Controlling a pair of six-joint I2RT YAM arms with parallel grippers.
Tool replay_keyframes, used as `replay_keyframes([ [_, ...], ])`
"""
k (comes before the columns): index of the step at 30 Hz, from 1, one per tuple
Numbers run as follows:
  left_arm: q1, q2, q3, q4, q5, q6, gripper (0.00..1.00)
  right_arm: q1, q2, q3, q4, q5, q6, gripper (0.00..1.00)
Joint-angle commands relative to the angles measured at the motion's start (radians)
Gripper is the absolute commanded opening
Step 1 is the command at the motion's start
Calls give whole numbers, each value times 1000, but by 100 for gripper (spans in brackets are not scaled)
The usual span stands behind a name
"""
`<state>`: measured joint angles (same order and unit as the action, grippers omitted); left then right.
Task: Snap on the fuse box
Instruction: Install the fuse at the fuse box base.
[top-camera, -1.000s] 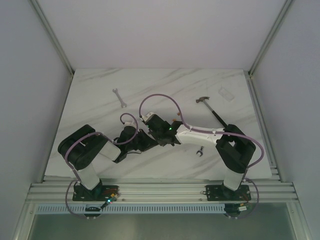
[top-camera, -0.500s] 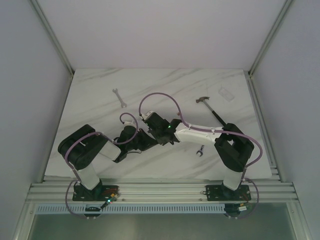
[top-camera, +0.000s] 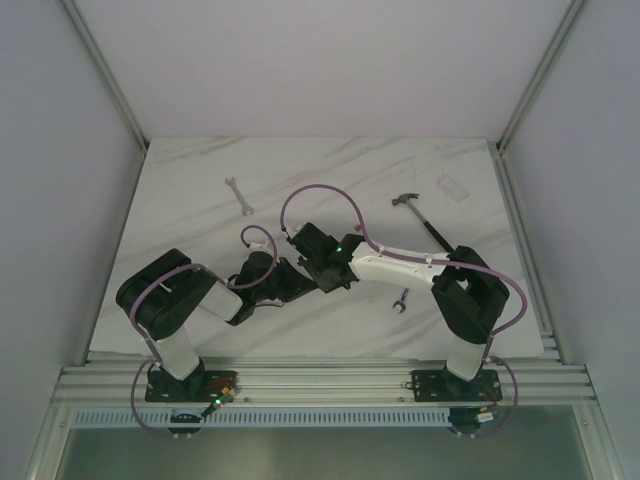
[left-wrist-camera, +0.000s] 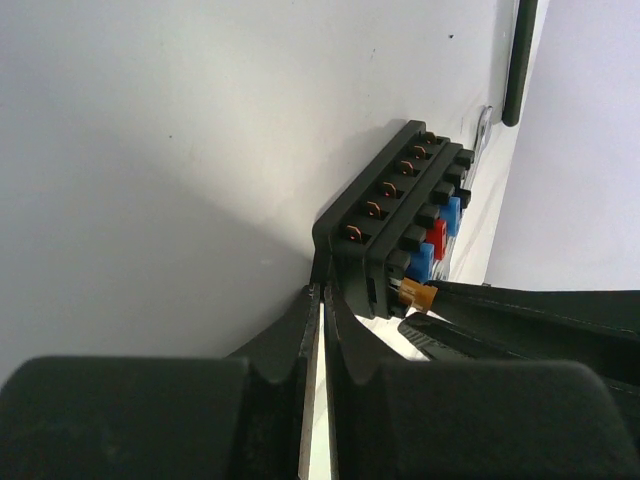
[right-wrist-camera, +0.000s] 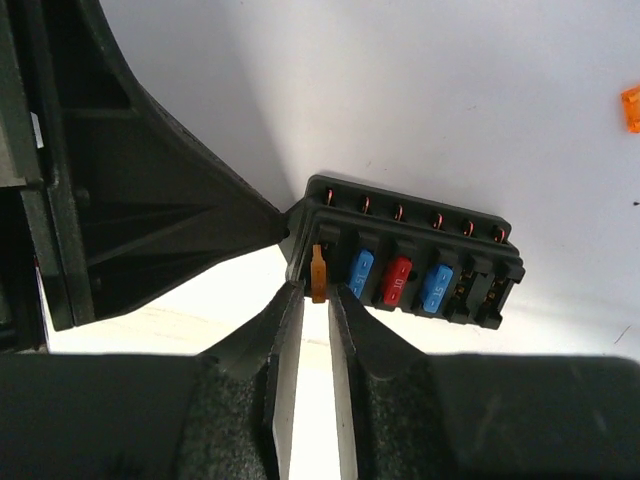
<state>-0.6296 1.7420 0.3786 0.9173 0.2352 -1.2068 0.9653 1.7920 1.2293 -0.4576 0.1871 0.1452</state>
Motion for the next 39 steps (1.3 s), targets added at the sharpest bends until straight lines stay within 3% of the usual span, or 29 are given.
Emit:
replay_keyframes([
  [1,-1,35,-12,-108,-35,35,14,-11,-27,39,-44,-20,36,25],
  [11,-1,40,-11,-100,-28,33,14,-20,-32,96,-46,-8,77,35],
  [19,-1,42,-6,-99,-22,35,15,-39,2,134,-116,1,151,27],
  [39,-5,49,-5,-97,-19,31,14,-39,59,135,-108,-31,175,22],
])
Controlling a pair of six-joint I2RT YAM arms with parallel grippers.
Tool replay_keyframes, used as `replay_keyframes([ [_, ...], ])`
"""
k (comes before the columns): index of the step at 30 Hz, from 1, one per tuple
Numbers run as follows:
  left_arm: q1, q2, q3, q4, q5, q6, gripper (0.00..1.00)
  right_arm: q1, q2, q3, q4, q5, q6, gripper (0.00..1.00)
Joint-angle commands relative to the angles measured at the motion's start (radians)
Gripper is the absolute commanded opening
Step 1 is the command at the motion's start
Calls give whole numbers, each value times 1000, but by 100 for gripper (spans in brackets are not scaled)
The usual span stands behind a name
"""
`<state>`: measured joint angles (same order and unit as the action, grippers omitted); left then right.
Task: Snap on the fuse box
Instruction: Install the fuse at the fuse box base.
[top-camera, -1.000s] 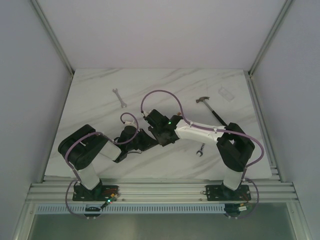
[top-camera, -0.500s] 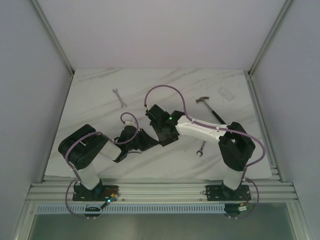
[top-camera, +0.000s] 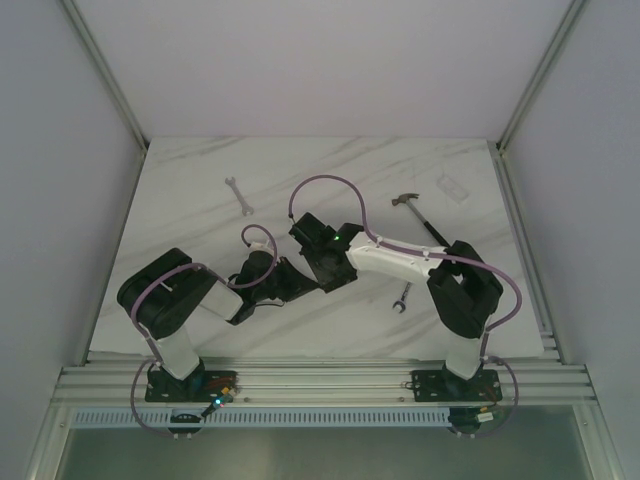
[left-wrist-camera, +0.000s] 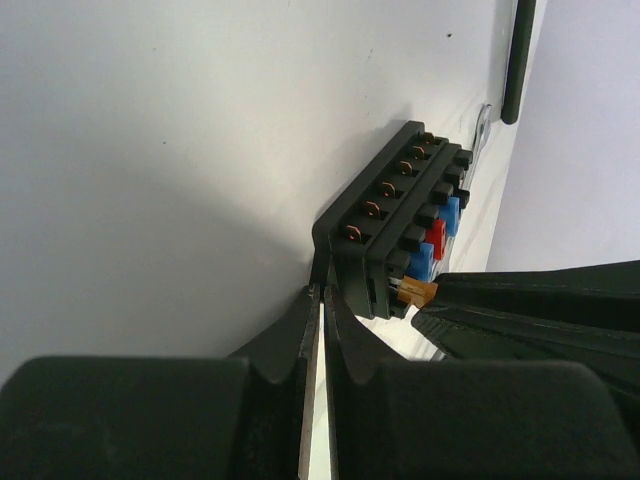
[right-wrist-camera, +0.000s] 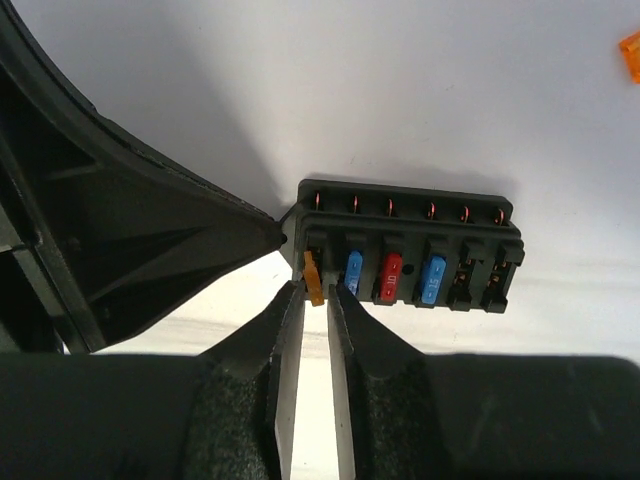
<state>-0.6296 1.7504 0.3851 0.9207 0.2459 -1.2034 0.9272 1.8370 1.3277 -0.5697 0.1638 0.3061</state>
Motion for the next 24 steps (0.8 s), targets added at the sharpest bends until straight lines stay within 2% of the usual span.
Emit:
replay_keyframes([
  [1,-6,40,-11,-99,-31,28,15,-1,14,36,7,-10,14,21],
  [10,-16,38,-16,-99,-41,17,14,-1,14,55,-9,-10,44,0],
  [24,-33,28,-5,-131,-68,24,14,-1,12,101,-88,12,29,0],
])
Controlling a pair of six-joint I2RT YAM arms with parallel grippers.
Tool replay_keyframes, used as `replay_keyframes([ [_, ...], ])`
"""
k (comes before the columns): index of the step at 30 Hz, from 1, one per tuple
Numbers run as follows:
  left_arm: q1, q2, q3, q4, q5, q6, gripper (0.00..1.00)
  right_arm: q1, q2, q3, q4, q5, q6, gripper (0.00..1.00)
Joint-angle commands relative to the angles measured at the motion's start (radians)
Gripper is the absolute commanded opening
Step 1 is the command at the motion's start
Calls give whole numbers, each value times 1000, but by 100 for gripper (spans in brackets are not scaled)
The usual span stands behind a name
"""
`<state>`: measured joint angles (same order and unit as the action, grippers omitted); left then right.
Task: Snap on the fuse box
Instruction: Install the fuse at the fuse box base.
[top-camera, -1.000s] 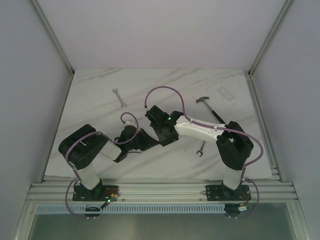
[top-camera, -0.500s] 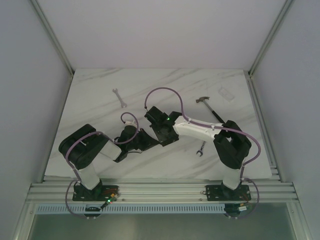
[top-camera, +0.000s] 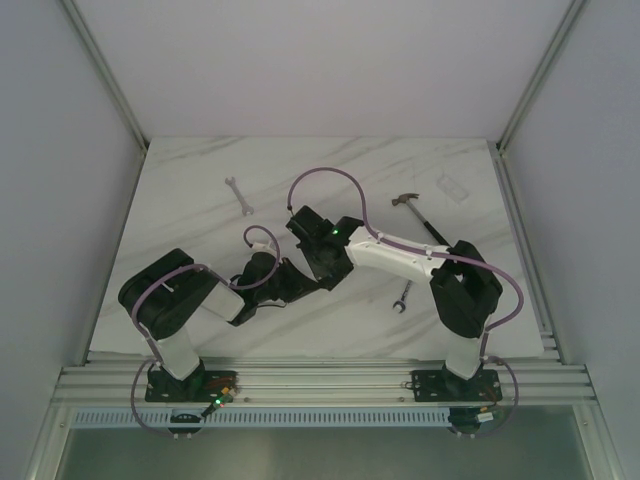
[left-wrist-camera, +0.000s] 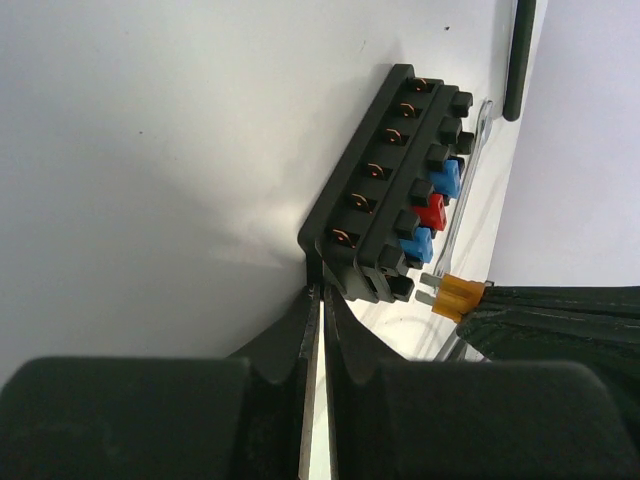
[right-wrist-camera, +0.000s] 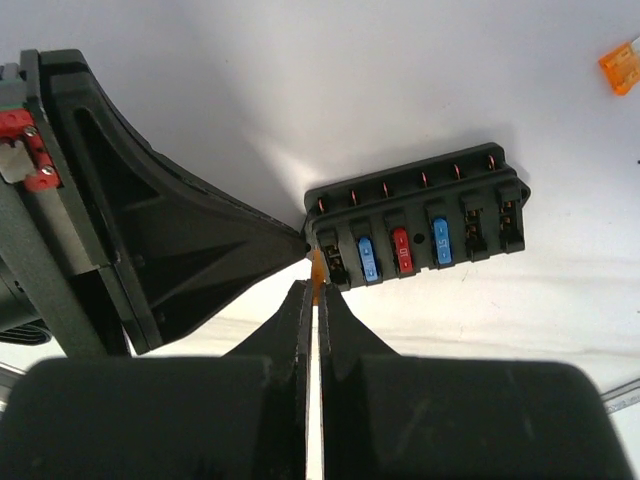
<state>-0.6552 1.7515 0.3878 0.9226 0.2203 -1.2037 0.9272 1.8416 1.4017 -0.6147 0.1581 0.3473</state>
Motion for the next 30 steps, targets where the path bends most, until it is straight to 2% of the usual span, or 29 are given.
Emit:
replay_keyframes([
  [1,-7,26,-7,-139,-43,27,14,-1,8,25,-45,18,-25,0],
  [6,-1,0,8,-207,-68,58,14,-11,5,30,-45,-16,-103,0],
  [11,17,-37,33,-286,-93,96,14,-21,8,40,-46,-26,-112,0],
  [19,19,-38,48,-288,-80,105,14,-20,33,63,-66,-23,-44,0],
  [30,19,-32,45,-277,-72,102,14,-15,57,74,-90,-12,-45,0],
])
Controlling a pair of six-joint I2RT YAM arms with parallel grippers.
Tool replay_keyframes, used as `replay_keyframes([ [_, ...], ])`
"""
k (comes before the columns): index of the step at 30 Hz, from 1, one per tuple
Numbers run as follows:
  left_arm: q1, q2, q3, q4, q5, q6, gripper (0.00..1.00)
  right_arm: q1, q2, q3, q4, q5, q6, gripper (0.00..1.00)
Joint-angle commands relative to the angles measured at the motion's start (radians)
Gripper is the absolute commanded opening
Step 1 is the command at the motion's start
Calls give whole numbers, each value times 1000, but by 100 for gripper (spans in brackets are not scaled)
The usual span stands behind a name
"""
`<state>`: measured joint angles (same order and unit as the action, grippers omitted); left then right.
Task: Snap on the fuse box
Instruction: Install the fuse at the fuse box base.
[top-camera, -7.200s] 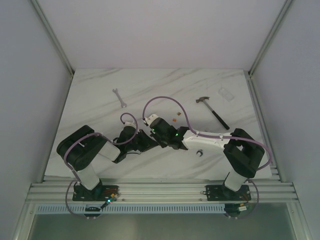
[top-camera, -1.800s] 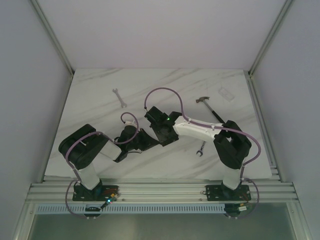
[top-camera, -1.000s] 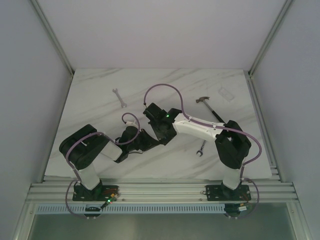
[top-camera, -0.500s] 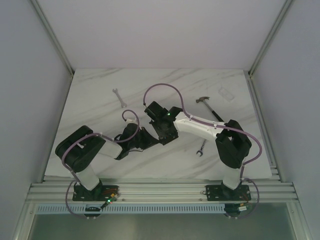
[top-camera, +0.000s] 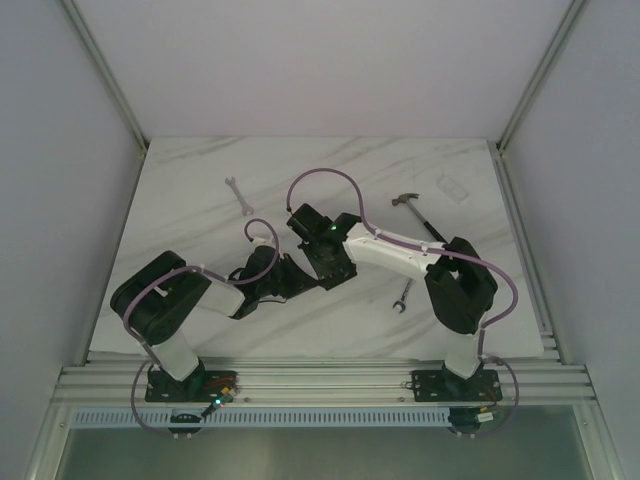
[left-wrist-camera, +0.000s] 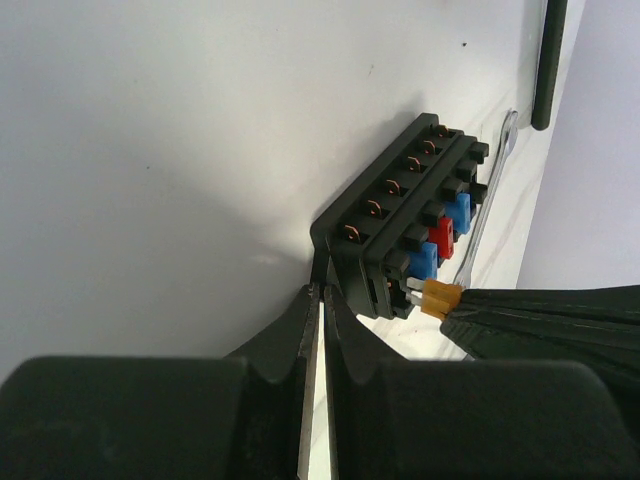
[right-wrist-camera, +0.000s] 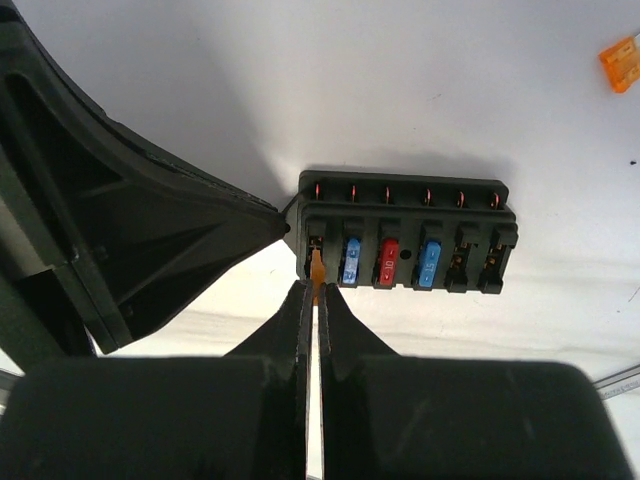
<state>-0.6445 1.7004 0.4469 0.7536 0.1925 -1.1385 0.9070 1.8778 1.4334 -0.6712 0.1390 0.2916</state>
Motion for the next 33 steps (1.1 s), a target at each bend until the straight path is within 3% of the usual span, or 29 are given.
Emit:
replay_keyframes([
  [1,8,20,-14,-107,-43,36,15,7,23,42,-35,8,10,0],
  [33,8,27,-14,-105,-42,31,14,23,53,43,-40,51,-2,0],
])
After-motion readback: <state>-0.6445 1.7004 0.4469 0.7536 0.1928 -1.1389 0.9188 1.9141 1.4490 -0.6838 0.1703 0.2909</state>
